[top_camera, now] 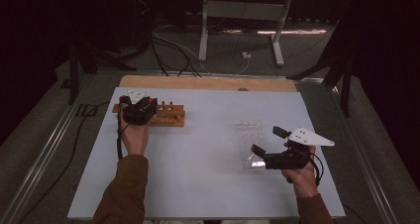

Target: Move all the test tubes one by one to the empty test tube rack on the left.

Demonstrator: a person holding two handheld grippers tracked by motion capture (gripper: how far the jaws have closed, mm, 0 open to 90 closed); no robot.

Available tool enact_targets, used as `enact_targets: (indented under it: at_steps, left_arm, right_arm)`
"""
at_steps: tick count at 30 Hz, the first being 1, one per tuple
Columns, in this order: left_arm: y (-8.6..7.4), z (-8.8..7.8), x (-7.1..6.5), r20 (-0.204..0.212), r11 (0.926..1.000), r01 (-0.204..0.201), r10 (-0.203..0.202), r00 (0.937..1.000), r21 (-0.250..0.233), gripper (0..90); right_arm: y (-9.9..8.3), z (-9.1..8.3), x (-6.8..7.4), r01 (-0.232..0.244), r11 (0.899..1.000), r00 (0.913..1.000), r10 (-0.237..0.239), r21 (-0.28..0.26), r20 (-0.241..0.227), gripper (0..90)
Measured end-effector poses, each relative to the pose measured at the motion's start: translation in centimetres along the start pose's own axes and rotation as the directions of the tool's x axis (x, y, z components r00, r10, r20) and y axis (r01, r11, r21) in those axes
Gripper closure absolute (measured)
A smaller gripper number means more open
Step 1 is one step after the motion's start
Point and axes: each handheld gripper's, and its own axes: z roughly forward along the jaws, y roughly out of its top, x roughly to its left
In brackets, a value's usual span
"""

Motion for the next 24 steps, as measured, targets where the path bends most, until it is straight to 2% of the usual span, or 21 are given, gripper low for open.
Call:
enact_targets:
  at_steps: [3, 8, 14, 17, 21, 24]
  left_arm:
    - [0.0, 0.0, -0.1, 0.001, 1.0000, 0.006, -0.006, 1.0000, 0.001, 64.0]
    - [0.1, -0.5, -0.1, 0.027, 0.9995, 0.018, -0.018, 0.9995, -0.025, 51.1]
    - [0.5, -1.3, -0.2, 0.035, 0.9976, 0.014, -0.012, 0.9993, -0.068, 32.7]
    - [0.6, -1.8, -0.1, 0.051, 0.9960, 0.032, -0.028, 0.9983, -0.084, 21.8]
    - [0.7, -2.5, -0.2, 0.081, 0.9958, 0.048, -0.042, 0.9959, -0.078, 12.2]
    - [0.7, -3.0, -0.4, 0.105, 0.9973, 0.034, -0.027, 0.9941, -0.065, 5.8]
  right_arm:
    - [0.0, 0.0, 0.0, 0.000, 1.000, 1.0000, 0.000, -0.001, 0.000, 0.0]
    - [0.0, -0.1, -0.1, 0.000, 1.000, 1.0000, 0.000, -0.005, 0.002, 0.0]
    - [-0.1, -0.1, -0.2, -0.002, 1.000, 1.0000, 0.002, -0.004, 0.005, 0.0]
    - [-0.2, 0.0, -0.3, -0.005, 1.000, 1.0000, 0.005, -0.004, 0.008, 0.0]
    - [-0.4, 0.1, -0.4, -0.005, 1.000, 0.9999, 0.005, -0.004, 0.011, 0.0]
    - [-0.6, 0.1, -0.5, -0.007, 1.000, 0.9999, 0.007, 0.000, 0.013, 0.0]
